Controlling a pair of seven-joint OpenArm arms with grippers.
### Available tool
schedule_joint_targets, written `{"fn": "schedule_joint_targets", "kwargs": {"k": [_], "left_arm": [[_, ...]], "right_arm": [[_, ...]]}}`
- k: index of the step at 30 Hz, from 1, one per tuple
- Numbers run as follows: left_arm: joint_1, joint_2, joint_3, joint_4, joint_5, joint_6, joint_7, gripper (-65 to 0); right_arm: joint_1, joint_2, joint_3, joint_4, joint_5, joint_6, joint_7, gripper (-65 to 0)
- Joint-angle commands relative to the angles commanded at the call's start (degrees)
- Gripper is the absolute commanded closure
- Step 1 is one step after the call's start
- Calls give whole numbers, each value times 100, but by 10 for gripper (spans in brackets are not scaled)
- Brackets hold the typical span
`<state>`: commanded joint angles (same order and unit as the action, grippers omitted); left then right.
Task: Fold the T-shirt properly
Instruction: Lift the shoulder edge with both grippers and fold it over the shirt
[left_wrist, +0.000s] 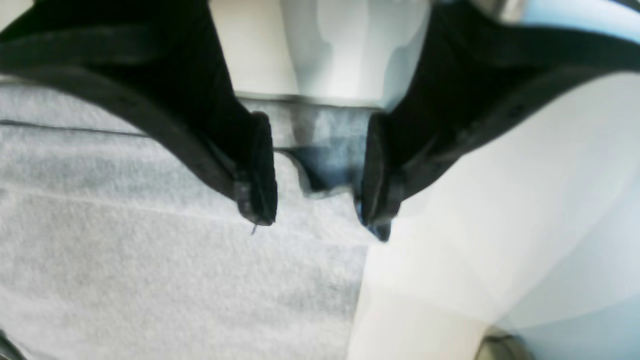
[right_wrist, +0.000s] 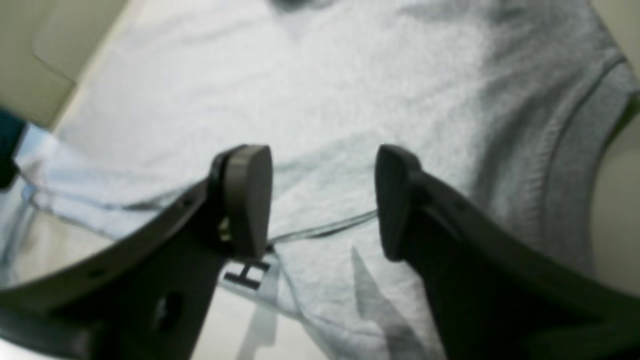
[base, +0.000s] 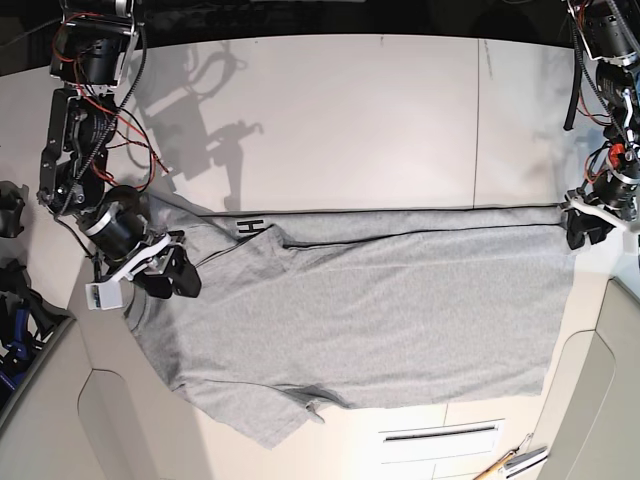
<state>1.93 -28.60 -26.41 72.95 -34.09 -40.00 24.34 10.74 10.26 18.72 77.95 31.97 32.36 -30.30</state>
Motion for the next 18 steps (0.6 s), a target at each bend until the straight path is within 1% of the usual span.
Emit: {"fn": "schedule_joint_targets", "kwargs": {"k": [3,6,8,10,12,13,16,18], "left_arm": [[0,0,-302,0,-529,0,507,-321],[0,0,-590,0,-949,0,896,-357],[2,2,-669,0,-1163,0,1084,-362],[17,13,-667,0,-1248,0,1281,-362],[57,48,-667,0,-1250,0,1379,-363],[83,74,-667,0,-1244,0,1381,-365],[162,127,-667,-2,-1239,0,1377,-415],[164,129,-667,-2,-1233,0,1362,-419]], "right_arm": [[2,4,531,11,4,0,-90,-330],[0,4,1091,11,238,2,-435,-330],[-2,15,1456,11,457,2,-750,-330],[-68,85,1729,11,719,13,-1045,-330],[-275,212,1843,11,1032,46,-1113,-330],[-407,267,1856,11,1051,46,-1104,-330],[-778,321,1856,11,1051,44,-997,-330],[-962,310,1856,9,1054,44,-973,-330]]}}
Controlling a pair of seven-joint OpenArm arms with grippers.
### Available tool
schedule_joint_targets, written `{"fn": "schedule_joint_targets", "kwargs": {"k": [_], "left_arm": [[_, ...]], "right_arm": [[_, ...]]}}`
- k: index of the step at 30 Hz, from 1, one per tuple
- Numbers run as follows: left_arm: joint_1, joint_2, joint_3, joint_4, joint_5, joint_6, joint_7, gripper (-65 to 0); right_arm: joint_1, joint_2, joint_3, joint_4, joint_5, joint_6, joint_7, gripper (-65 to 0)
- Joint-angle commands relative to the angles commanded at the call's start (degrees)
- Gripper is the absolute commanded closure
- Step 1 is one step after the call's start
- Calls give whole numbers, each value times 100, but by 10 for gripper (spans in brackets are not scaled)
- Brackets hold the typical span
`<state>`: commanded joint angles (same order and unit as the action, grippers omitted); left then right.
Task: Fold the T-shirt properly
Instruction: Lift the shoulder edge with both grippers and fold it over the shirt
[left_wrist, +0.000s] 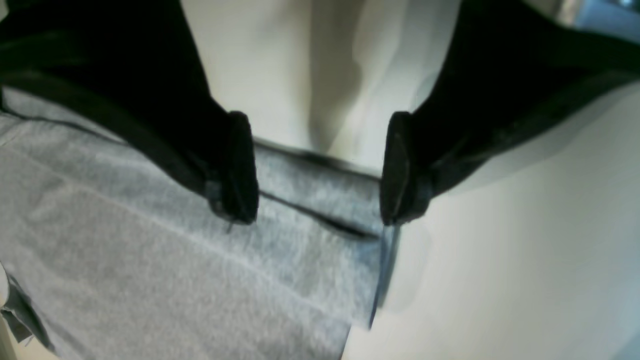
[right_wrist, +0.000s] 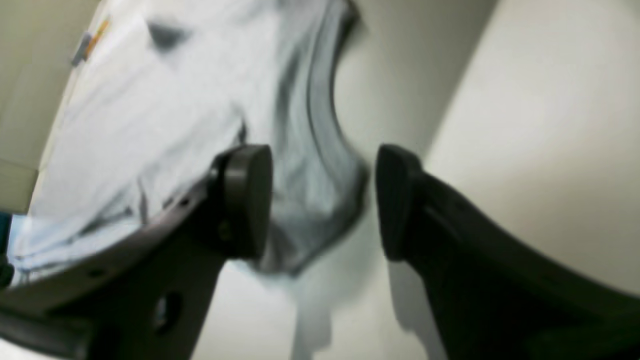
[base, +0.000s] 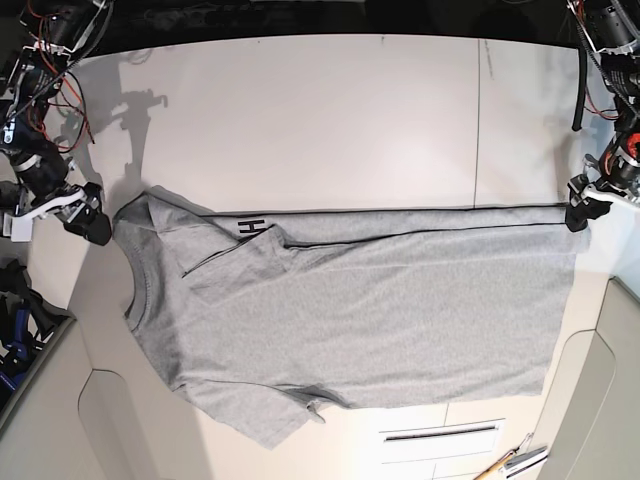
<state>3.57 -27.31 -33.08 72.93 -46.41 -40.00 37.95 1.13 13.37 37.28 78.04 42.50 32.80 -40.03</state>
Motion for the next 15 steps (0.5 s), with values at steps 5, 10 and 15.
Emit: {"fn": "schedule_joint_targets", "kwargs": {"k": [5,10,15], "left_arm": [[11,39,0,-125,472,143,-208,-419],[7,79,0,-590,557,143,-509,-419],[4,79,0,-787,647,141,-693,-419]], "right_arm": [[-293,-7,0,-7,-4,0,118,-342],[-275,-9,-101,-50,-7,-2,125,-435],[-273,-46,-398,-181,-50,-2,243,-435]]}}
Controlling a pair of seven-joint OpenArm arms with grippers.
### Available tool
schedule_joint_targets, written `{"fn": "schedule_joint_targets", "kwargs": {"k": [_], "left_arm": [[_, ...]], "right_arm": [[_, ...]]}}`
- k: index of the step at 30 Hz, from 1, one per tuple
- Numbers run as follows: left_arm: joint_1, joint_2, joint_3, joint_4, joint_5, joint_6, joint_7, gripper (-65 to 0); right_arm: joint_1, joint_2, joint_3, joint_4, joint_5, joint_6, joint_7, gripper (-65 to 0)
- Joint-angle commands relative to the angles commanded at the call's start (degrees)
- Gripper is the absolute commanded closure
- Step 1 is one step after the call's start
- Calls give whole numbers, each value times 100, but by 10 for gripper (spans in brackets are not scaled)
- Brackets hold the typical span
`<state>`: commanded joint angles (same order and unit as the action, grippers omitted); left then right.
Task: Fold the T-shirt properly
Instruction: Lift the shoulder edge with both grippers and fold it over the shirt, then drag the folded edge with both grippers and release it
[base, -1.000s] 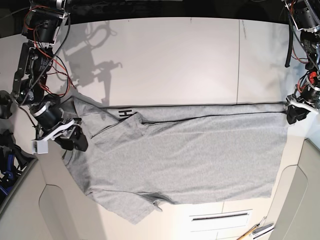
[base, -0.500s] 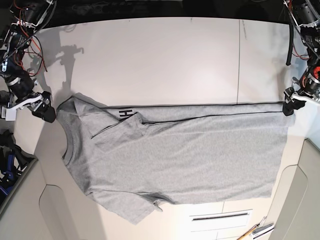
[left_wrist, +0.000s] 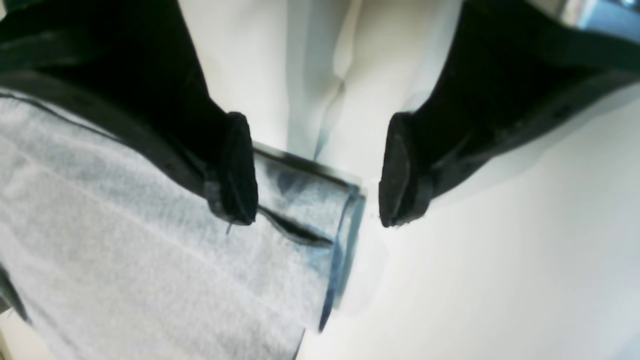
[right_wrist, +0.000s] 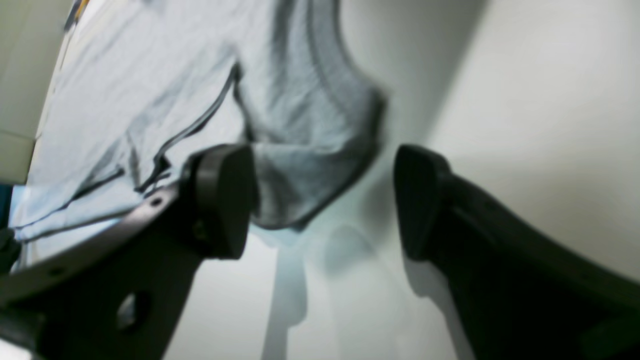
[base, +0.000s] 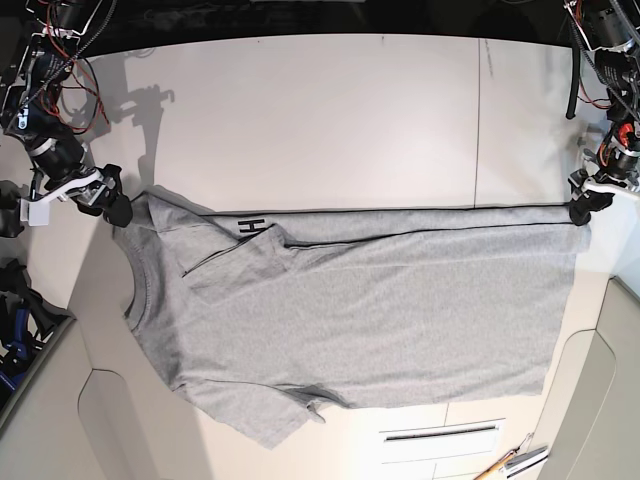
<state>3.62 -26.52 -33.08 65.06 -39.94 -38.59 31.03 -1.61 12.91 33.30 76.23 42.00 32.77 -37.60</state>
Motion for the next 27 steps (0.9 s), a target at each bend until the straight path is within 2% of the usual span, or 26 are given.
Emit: {"fn": "schedule_joint_targets", "kwargs": {"k": [6,10,16,23,27], "left_arm": [[-63,33,7,-210,-7,0,-146,-419],[-79,234,7,-223,-4,0,-166,-419],[-76,415,28,-223,105,0,-219,-419],[-74,413,476,-223,125,2,-304,-419],[-76,413,610,-223,168,2,-640,-398]], "right_arm": [[48,-380,-136,-118,-2,-4,254,-435],[127,-516,-151,-140,-155,-46,398,-435],[245,-518,-157,-164,-260,-107,439,-435],[496,-516,-157,-752,-299,-103,483,-434],[603,-516,-199,-903,-297,-101,481,-432]]}}
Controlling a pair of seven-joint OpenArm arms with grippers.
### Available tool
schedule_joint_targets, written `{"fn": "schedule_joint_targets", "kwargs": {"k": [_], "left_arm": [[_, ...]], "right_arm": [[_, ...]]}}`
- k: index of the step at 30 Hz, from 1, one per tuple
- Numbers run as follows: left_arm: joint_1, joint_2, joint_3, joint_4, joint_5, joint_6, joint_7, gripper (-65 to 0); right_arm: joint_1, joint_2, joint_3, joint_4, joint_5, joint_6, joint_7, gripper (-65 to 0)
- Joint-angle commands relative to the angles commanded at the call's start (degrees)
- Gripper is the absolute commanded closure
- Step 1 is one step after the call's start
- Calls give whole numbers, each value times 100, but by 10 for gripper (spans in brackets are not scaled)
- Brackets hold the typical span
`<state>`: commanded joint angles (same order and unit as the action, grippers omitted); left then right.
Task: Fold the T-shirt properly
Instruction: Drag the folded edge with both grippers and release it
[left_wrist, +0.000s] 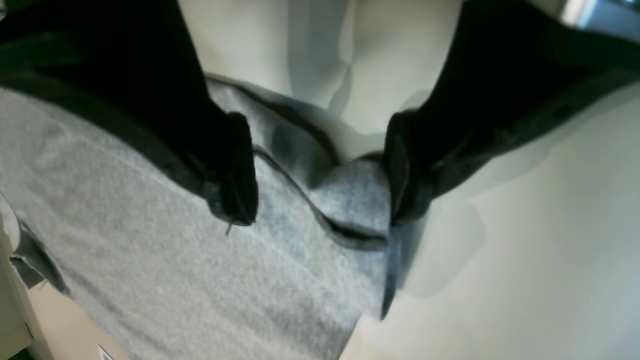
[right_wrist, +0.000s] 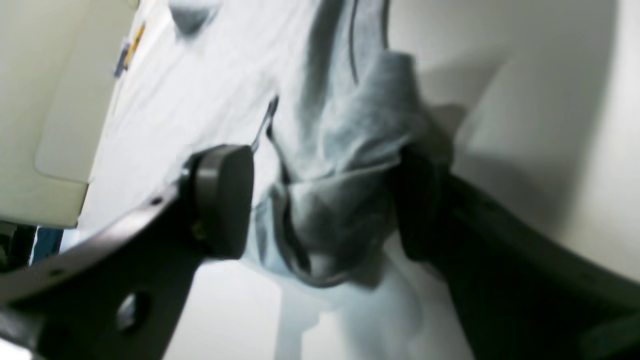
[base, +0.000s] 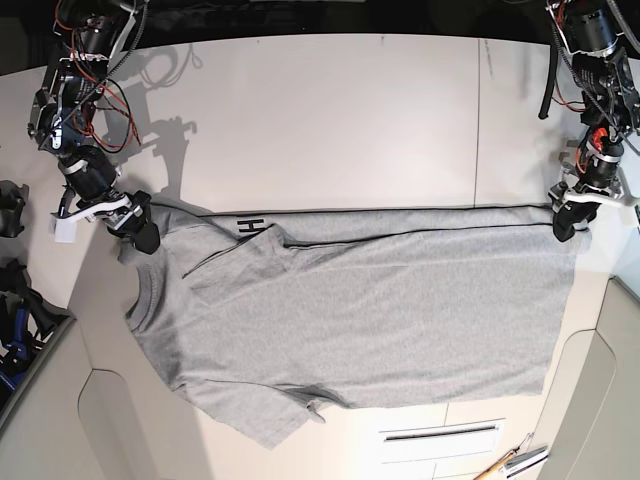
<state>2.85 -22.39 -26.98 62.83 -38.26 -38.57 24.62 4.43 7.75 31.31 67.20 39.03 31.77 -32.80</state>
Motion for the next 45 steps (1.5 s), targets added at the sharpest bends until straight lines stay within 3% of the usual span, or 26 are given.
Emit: {"fn": "schedule_joint_targets", "kwargs": {"k": [1,4,6,8,10,11,17,20,27,31,38,45], "left_arm": [[0,-2,0,0,-2,-2,-46,-355],[0,-2,0,0,-4,-4,-44,-146],[0,-2,-2,0,-4,-11,-44,-46],[0,-2,-2,0,-2,-61,-42,0],[0,-17,-2,2,-7,-143,-44,0],[-7,-33,-2,7,-7,-143,-44,0],[7,-105,-37,310,-24,-143,28,0],[83,-114,-162,654,-50,-143,291,0],[817,-142,-299,1506,-186,-143,501,0],[1370,-142,-345,1967,-568,-143,507,0],[2168,-142,-474,2671,-570,-143,566,0],[2861,-138,-658,3136,-612,-143,564,0]], "right_arm": [[-2,0,-35,2,0,0,0,-432],[-2,-2,-164,2,-2,2,0,-425],[-2,-2,-210,7,-2,13,0,-305],[-2,0,-210,9,-2,120,0,-145],[-2,0,-210,9,0,127,0,-15],[-2,0,-208,9,0,127,0,0],[-33,0,-173,284,-2,129,-442,0],[-166,17,-127,704,26,131,-741,0],[-890,343,-127,1683,221,149,-885,0],[-1386,562,-116,2092,575,149,-1080,0],[-2345,577,164,2804,850,151,-1113,0],[-2883,575,234,2892,859,173,-1119,0]]}}
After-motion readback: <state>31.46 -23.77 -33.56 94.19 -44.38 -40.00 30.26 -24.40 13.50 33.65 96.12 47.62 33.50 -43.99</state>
